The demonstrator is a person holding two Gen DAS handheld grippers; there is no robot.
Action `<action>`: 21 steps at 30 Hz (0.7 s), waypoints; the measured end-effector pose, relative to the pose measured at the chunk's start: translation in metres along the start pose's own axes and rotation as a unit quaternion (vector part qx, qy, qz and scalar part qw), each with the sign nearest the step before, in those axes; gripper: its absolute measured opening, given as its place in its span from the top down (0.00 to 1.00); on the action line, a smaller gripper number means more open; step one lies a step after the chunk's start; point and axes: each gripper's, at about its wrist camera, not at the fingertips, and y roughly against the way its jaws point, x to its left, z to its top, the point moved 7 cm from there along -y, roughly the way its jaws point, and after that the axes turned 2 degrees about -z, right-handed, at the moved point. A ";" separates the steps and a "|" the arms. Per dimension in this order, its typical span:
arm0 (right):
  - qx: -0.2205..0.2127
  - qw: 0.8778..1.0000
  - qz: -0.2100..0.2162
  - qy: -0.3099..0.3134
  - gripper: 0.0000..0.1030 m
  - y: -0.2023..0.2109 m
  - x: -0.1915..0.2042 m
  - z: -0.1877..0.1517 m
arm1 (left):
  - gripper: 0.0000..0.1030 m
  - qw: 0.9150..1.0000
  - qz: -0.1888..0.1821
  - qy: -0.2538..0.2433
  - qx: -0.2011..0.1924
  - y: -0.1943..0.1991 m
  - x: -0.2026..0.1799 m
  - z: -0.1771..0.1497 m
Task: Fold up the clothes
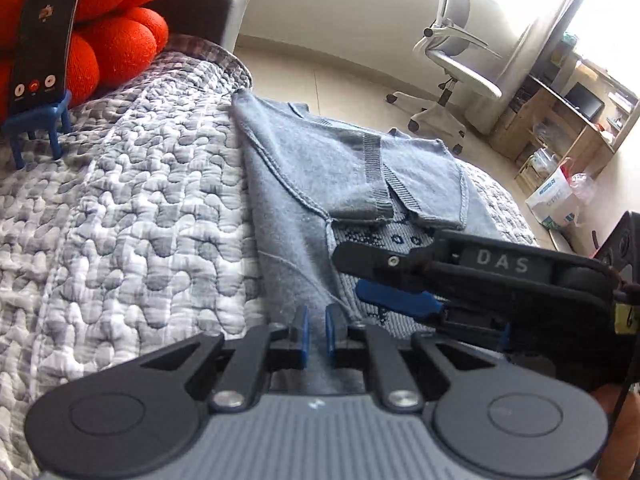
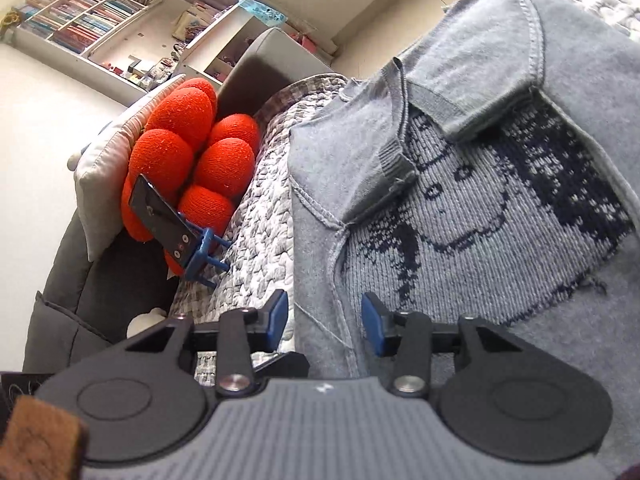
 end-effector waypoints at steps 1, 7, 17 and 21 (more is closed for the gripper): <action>-0.004 1.000 -0.002 0.006 0.63 -0.003 0.001 0.000 | 0.92 1.000 -0.007 0.004 0.003 -0.002 0.000 0.000; -0.025 0.999 -0.037 0.021 0.95 -0.017 0.001 0.000 | 0.92 1.000 -0.005 0.001 0.021 -0.010 0.004 -0.003; -0.039 0.996 -0.074 0.023 0.86 -0.010 -0.009 -0.002 | 0.92 1.000 0.006 -0.013 0.021 0.000 0.011 -0.004; -0.032 0.996 -0.074 0.024 0.80 0.003 -0.011 0.003 | 0.92 0.999 -0.010 -0.029 0.014 0.003 0.004 -0.004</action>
